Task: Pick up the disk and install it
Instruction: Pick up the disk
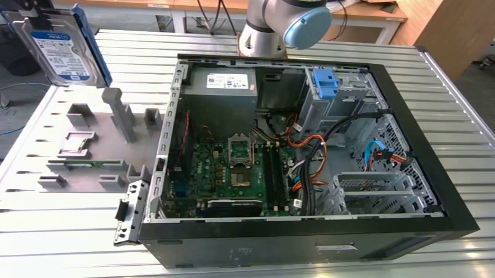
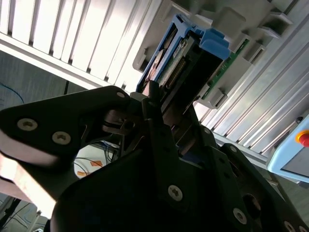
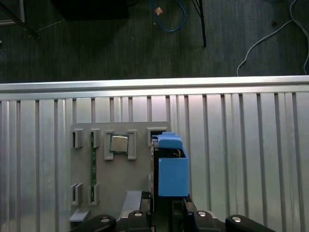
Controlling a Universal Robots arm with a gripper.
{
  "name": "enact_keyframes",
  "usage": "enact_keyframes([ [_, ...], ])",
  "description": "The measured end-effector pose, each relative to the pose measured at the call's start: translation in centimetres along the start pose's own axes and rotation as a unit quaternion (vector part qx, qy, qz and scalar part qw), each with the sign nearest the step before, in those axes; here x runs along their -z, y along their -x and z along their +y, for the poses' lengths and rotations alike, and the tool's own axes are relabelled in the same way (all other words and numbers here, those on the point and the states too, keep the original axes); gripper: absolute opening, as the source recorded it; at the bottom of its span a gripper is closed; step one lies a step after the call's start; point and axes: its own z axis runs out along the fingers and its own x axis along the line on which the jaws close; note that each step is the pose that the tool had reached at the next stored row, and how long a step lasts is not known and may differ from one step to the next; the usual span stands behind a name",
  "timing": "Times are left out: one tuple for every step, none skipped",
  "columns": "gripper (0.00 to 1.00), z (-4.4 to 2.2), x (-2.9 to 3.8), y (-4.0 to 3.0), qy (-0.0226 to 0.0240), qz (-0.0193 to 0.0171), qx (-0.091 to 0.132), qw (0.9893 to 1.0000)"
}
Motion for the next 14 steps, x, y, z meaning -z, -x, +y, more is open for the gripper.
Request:
enact_keyframes([
  [0.35,0.01,0.12,0.00,-0.0001,0.0000,0.000,1.0000],
  [0.35,0.01,0.23,0.01,-0.0001,0.0000,0.000,1.0000],
  [0.35,0.01,0.35,0.01,-0.0001,0.0000,0.000,1.0000],
  [0.35,0.02,0.47,0.01,0.0000,0.0000,0.000,1.0000],
  [0.35,0.02,0.59,0.02,-0.0001,-0.0001,0.000,1.0000],
  [0.35,0.02,0.72,0.02,-0.0001,0.0000,0.000,1.0000],
  [0.35,0.03,0.85,0.02,-0.0001,0.0000,0.000,1.0000],
  [0.35,0.03,0.95,0.03,-0.0001,0.0000,0.000,1.0000],
  [0.35,0.04,1.00,0.03,-0.0001,0.0000,0.000,1.0000],
  [0.35,0.04,1.00,0.03,-0.0001,-0.0001,0.000,1.0000],
  [0.35,0.03,1.00,0.03,-0.0002,-0.0001,0.000,1.0000],
  [0.35,0.03,1.02,0.03,-0.0001,0.0000,0.000,1.0000],
  [0.35,0.04,1.04,0.03,-0.0001,0.0000,0.000,1.0000],
  [0.35,0.03,1.04,0.03,-0.0001,0.0000,0.000,1.0000],
])
